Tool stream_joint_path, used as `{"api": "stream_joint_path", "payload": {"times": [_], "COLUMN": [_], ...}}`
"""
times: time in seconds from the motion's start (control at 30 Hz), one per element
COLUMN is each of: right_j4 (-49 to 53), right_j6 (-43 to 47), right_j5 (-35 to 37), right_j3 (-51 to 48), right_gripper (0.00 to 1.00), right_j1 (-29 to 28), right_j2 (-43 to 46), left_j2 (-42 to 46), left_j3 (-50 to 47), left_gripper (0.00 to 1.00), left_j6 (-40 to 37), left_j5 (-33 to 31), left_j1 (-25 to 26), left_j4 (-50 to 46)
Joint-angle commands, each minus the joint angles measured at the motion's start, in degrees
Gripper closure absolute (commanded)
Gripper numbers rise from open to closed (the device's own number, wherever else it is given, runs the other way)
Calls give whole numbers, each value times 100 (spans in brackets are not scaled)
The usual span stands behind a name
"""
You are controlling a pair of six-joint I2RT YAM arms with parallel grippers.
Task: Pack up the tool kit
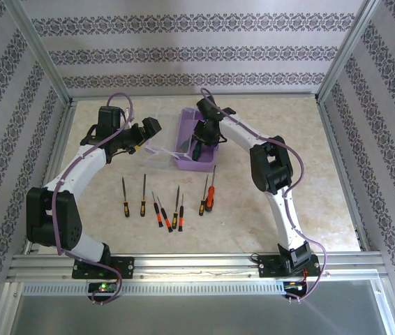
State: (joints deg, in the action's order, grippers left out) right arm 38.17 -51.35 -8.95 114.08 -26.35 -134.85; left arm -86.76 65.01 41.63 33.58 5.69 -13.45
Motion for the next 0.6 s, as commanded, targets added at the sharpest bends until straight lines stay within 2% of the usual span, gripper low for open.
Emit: {"api": "stream_joint_path", "payload": {"times": [0.0, 0.27, 0.57], "right_j4": [-18, 412, 974], "right_j6": [-71, 528, 1344], "right_j5": [-183, -256, -41], "right_j3": [-56, 421, 598], "right_gripper": [62, 65, 65], "right_j1": [95, 90, 37], "right_j2": [-12, 247, 1148], "left_j2": [81, 91, 93], "left_j3": [-80, -92, -167], "left_gripper": [0, 0, 0], "left_j6": [106, 159, 325], "left_j5": [148, 251, 421], "left_j1": [-86, -83, -77], "left_j4": [286, 361, 588]}}
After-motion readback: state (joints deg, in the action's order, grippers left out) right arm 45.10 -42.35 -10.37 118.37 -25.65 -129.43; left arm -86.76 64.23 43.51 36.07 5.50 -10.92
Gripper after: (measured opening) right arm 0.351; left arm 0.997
